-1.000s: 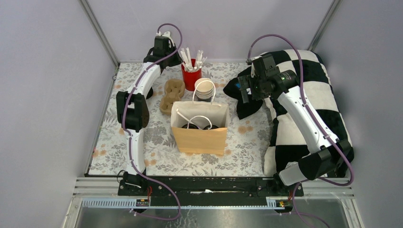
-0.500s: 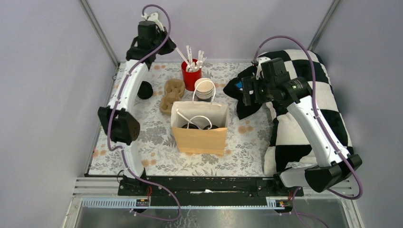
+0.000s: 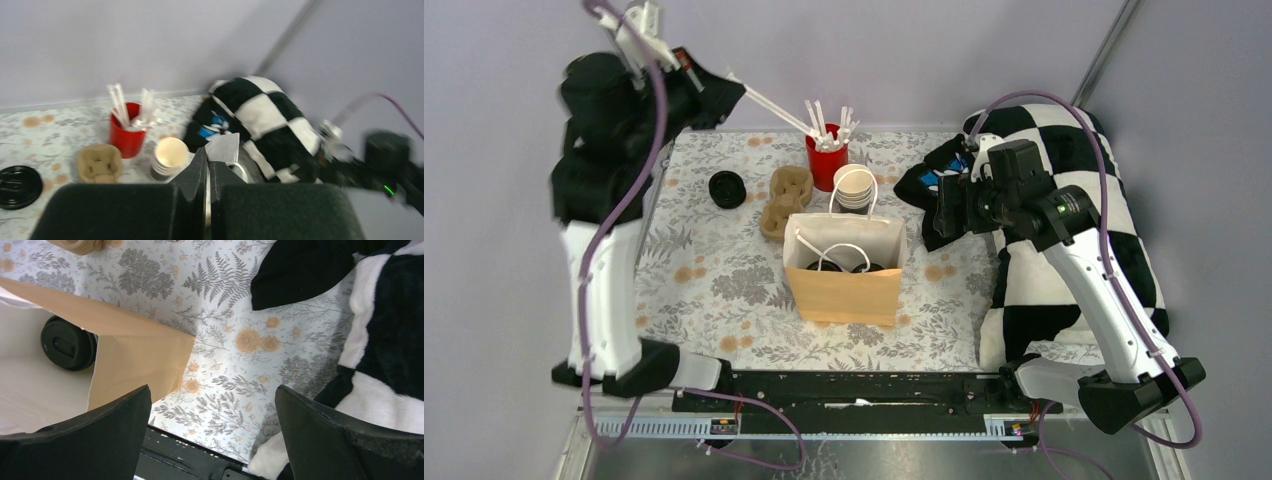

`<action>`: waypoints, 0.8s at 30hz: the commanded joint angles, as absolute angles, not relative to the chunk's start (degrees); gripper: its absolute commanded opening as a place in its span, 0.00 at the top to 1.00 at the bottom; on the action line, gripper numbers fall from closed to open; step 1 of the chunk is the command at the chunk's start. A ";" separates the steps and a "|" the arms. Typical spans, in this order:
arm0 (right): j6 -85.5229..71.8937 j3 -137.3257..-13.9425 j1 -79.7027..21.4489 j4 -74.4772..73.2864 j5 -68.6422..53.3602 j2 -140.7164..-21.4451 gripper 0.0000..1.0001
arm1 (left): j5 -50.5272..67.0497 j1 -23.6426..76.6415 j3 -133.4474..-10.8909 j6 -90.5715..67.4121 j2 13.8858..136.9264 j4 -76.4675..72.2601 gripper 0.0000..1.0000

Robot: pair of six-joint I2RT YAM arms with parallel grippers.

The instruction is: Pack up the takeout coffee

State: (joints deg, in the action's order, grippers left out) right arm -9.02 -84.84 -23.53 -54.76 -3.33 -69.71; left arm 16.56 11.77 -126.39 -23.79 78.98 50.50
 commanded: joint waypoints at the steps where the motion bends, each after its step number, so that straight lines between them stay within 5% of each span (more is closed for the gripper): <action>1: -12.01 -82.81 -23.20 -53.04 -8.00 -67.00 0.00 | 32.48 12.04 -125.61 -22.94 71.12 60.07 1.00; 14: -12.78 -79.15 -23.20 -55.03 -9.26 -60.54 0.00 | 40.00 12.12 -101.98 -24.46 59.85 58.01 1.00; 24: -12.42 -78.41 -23.46 -56.59 -9.59 -57.58 0.00 | 36.04 12.45 -97.89 -21.91 61.65 53.08 1.00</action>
State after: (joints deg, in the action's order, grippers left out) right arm -12.03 -78.85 -23.51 -55.09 -8.25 -58.41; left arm 36.05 12.12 -96.25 -22.65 62.74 59.16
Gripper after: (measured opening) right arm 0.994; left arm 0.009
